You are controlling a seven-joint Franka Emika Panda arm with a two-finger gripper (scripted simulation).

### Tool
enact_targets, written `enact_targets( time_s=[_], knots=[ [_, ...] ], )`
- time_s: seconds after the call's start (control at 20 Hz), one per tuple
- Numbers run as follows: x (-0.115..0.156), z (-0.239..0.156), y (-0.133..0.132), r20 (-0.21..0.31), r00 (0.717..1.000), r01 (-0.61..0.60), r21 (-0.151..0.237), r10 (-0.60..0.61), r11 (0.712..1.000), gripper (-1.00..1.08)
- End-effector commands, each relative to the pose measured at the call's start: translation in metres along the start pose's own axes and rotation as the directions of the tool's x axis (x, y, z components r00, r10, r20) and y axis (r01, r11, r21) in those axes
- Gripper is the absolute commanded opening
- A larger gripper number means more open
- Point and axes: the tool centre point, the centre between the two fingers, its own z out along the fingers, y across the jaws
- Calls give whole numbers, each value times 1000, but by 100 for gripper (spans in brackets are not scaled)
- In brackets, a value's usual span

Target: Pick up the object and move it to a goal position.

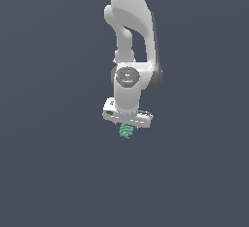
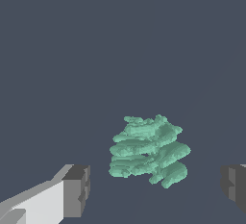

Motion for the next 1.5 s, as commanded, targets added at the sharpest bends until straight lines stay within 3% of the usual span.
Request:
enact_targets(
  time_s=[0.0, 0.6, 0.65, 1.45],
  knots=[
    [0, 7, 0, 1, 1000, 0, 0, 0, 1000, 100],
    [0, 48, 0, 0, 1000, -4, -1, 4, 1000, 100],
    [0, 48, 0, 0, 1000, -4, -1, 4, 1000, -100],
    [-1, 38, -1, -1, 1000, -4, -1, 4, 1000, -100]
  ],
)
